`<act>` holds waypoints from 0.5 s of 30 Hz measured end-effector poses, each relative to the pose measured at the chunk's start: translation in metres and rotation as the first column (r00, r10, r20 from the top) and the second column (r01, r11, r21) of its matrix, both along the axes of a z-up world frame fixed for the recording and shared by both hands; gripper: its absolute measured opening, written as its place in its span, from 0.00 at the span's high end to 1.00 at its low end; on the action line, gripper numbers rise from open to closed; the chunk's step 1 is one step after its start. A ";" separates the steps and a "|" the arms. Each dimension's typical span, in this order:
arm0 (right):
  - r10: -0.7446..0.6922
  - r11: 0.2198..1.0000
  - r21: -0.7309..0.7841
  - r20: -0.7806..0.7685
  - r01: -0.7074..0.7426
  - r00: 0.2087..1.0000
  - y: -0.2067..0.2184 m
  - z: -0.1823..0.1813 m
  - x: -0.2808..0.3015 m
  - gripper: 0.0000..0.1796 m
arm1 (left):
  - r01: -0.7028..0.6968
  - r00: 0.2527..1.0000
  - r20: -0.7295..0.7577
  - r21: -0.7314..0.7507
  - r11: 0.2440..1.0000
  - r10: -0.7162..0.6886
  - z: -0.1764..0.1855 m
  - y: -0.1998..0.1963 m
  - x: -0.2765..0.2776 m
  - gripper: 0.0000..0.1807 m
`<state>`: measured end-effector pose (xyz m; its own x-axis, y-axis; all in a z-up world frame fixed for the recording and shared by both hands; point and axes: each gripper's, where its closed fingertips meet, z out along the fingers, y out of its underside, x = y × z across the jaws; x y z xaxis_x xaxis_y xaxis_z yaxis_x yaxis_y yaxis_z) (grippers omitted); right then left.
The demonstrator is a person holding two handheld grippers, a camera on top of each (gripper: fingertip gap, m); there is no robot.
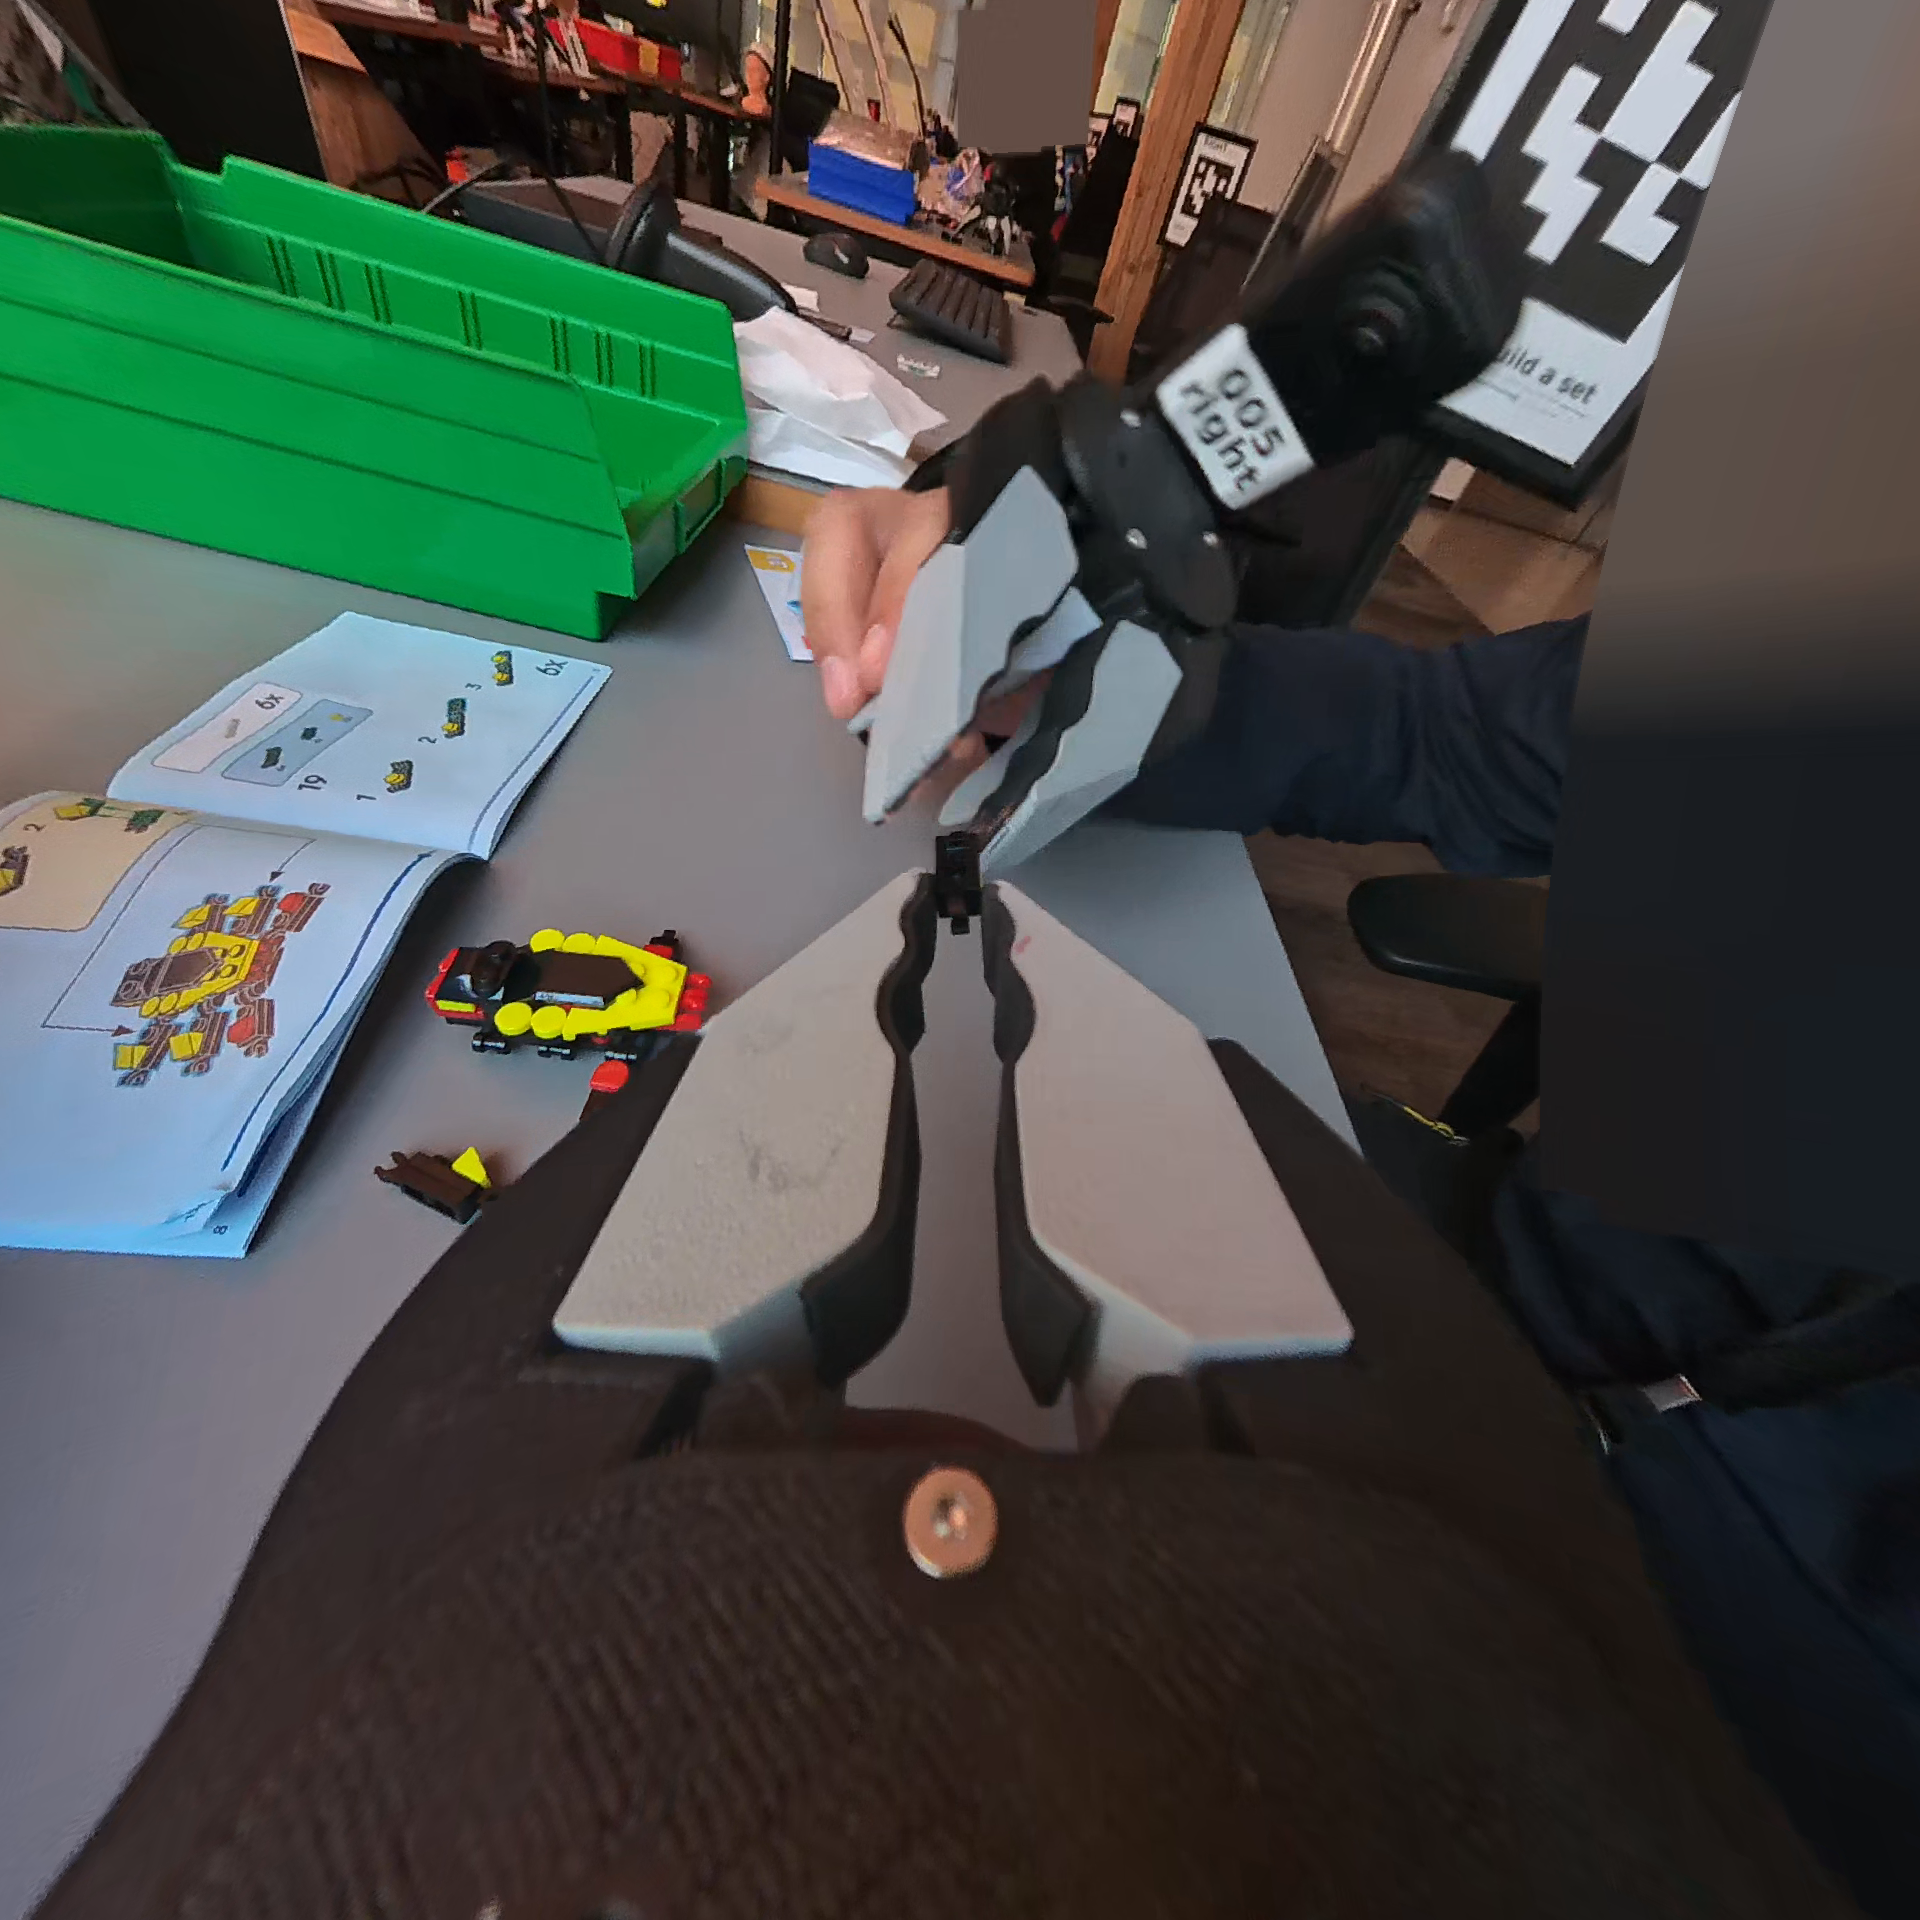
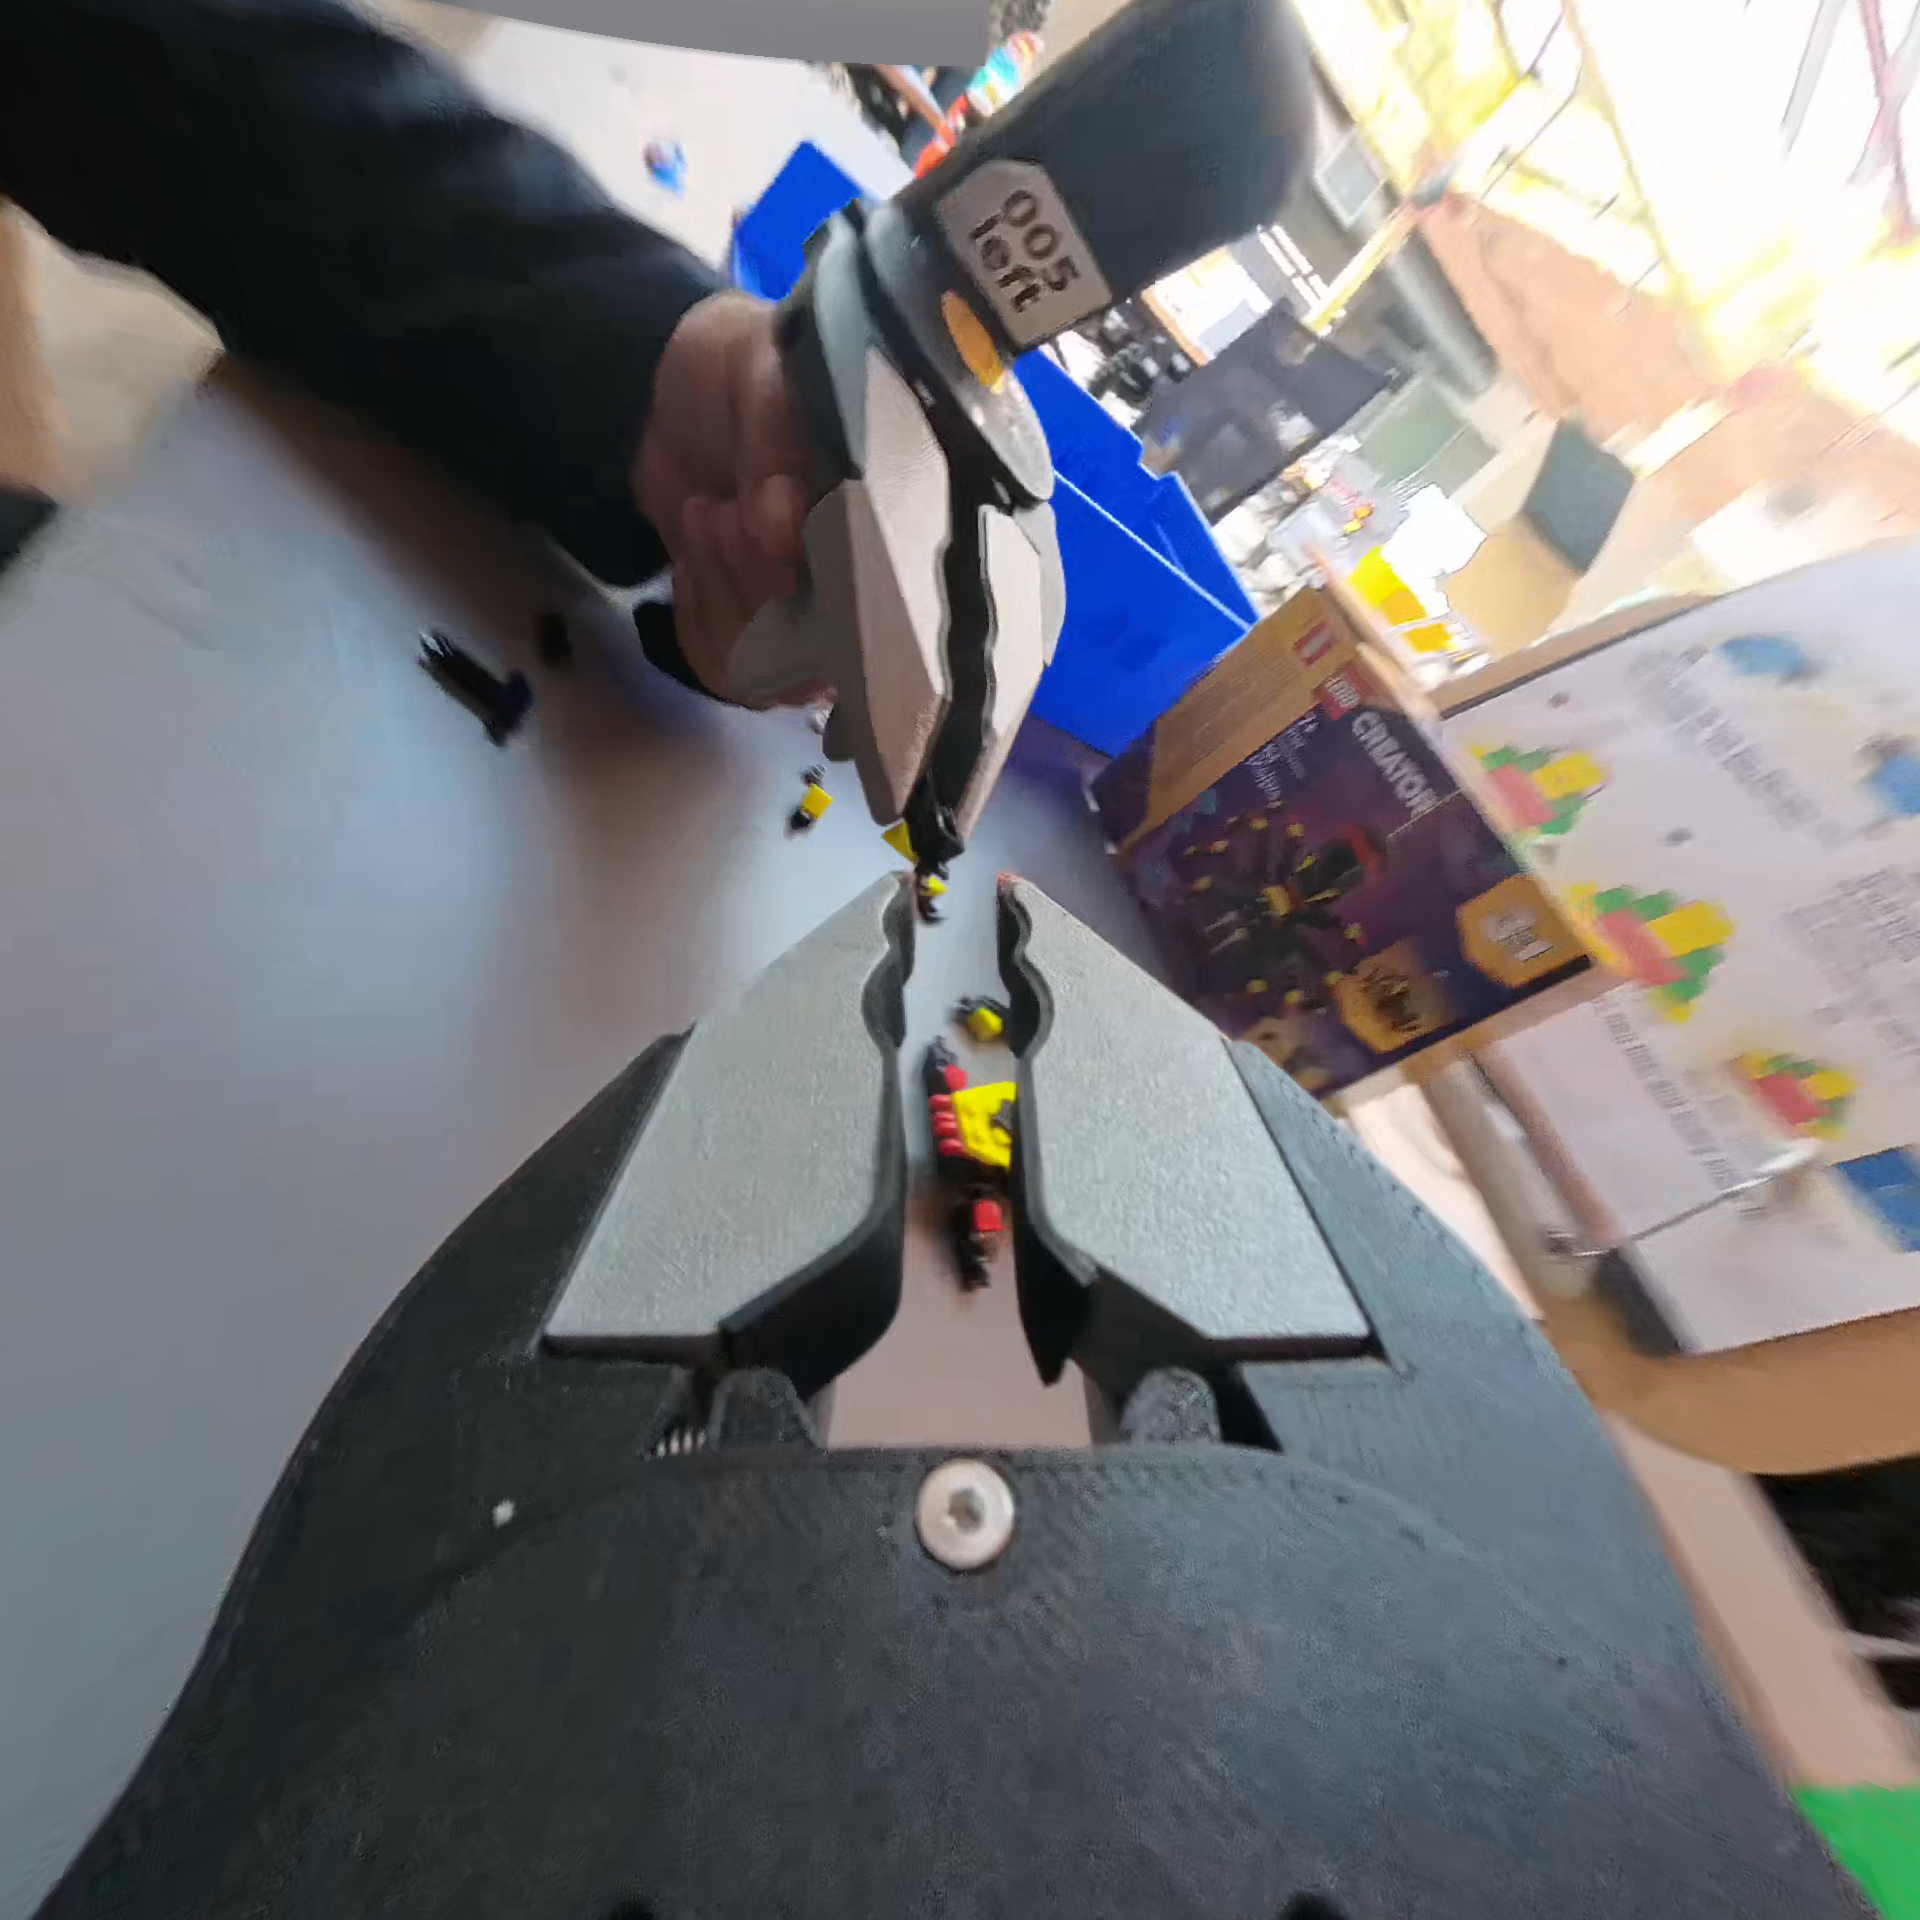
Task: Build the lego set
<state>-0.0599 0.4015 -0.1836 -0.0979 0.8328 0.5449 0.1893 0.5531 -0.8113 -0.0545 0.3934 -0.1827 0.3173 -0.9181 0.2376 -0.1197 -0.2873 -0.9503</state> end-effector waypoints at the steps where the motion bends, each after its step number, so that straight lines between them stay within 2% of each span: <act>1: 0.021 0.996 -0.091 0.005 -0.020 1.000 -0.001 0.000 0.001 0.92 | 0.001 1.000 0.005 0.007 1.000 -0.001 0.001 0.000 0.000 0.97; 4: 0.084 0.949 -0.307 0.015 -0.076 0.996 -0.004 0.000 0.001 0.92 | 0.009 1.000 0.000 0.036 0.999 -0.009 0.002 -0.002 0.002 0.97; 8: 0.171 0.853 -0.498 -0.014 -0.155 0.985 -0.013 0.005 0.002 0.93 | 0.016 1.000 0.014 0.070 0.997 -0.017 0.006 -0.004 0.004 0.97; 11: 0.202 0.811 -0.550 -0.054 -0.198 0.978 -0.017 0.011 0.002 0.93 | 0.017 1.000 -0.009 0.078 0.997 -0.016 0.002 -0.005 0.006 0.97; 15: 0.179 0.810 -0.562 -0.034 -0.167 0.983 -0.011 0.009 0.000 0.97 | 0.000 1.000 -0.017 0.083 0.997 0.001 0.000 -0.001 0.005 0.97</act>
